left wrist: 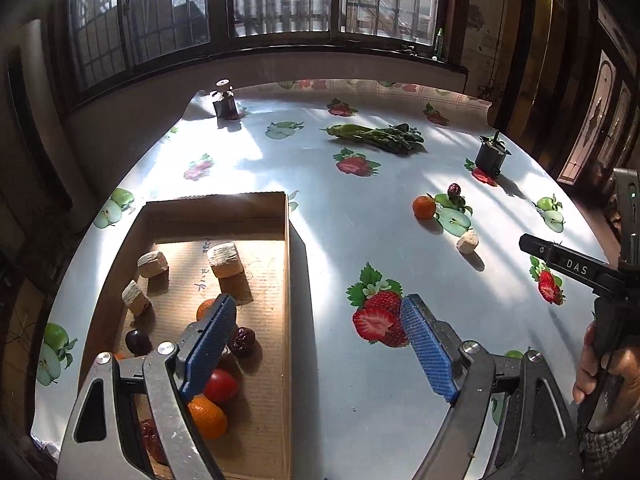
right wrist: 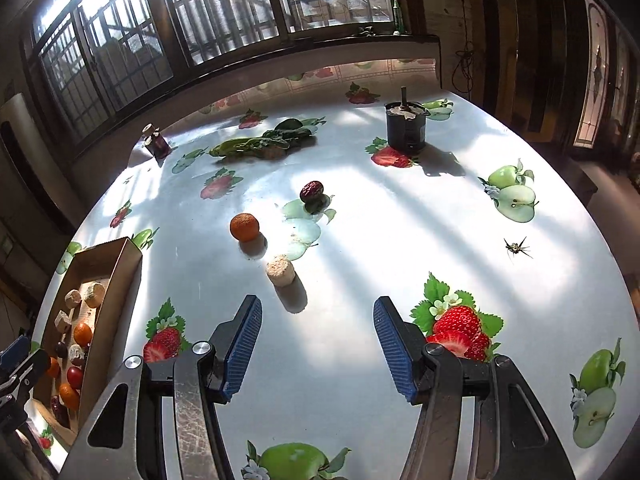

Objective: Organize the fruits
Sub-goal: 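Grasp a mandarin orange with the left tool while the right tool grasps a biscuit block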

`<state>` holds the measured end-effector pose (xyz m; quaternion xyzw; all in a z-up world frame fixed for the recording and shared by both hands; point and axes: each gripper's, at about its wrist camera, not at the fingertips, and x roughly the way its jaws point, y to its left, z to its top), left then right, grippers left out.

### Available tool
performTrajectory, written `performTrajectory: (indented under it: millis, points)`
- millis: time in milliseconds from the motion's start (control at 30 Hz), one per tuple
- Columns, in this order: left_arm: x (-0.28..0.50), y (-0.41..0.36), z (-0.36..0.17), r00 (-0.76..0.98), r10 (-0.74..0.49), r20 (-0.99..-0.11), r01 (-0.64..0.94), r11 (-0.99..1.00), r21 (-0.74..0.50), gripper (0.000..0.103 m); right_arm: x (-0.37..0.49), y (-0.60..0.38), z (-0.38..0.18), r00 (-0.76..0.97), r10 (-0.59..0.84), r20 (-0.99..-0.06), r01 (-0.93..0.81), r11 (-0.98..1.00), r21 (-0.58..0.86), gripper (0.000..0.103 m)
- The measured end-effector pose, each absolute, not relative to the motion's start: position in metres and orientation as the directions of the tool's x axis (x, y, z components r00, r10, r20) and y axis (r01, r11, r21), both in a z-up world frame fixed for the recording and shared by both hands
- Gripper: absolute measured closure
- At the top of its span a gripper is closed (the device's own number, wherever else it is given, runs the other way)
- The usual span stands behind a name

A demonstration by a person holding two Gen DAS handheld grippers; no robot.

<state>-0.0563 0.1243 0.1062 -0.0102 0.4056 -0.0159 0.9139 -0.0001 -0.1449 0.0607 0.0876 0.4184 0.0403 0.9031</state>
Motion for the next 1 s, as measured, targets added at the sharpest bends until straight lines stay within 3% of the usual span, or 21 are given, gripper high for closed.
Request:
performTrajectory:
  millis: [167, 333, 433, 800, 867, 900, 1000]
  points:
    - [0.032, 0.087, 0.102, 0.646, -0.076, -0.759, 0.066, 0.997, -0.044, 0.019, 0.042, -0.134, 0.036, 0.592, 0.23, -0.772, -0.062, 0.968, 0.242, 0.041]
    - [0.103, 0.071, 0.068, 0.54, -0.229, -0.81, 0.083, 0.972, -0.22, 0.019, 0.053, -0.105, 0.016, 0.577, 0.285, -0.766, -0.155, 0.958, 0.24, 0.041]
    - [0.129, 0.057, 0.048, 0.509, -0.261, -0.82, 0.086, 0.964, -0.253, 0.02, 0.053, -0.096, 0.009, 0.579, 0.282, -0.765, -0.181, 0.959, 0.217, 0.041]
    - [0.153, 0.017, 0.013, 0.474, -0.23, -0.85, 0.157, 0.972, -0.176, 0.02, 0.053, -0.102, 0.008, 0.604, 0.241, -0.759, -0.171, 0.97, 0.172, 0.053]
    - [0.15, 0.016, 0.013, 0.49, -0.199, -0.849, 0.152, 0.978, -0.142, 0.032, 0.054, -0.105, 0.006, 0.597, 0.253, -0.761, -0.161, 0.967, 0.196, 0.057]
    - [0.148, 0.016, 0.013, 0.5, -0.176, -0.848, 0.146, 0.982, -0.118, 0.044, 0.055, -0.105, 0.006, 0.599, 0.252, -0.76, -0.16, 0.968, 0.194, 0.058]
    - [0.145, 0.017, 0.016, 0.478, -0.28, -0.832, 0.194, 0.958, -0.211, 0.075, 0.055, -0.103, 0.006, 0.605, 0.246, -0.758, -0.166, 0.969, 0.183, 0.063]
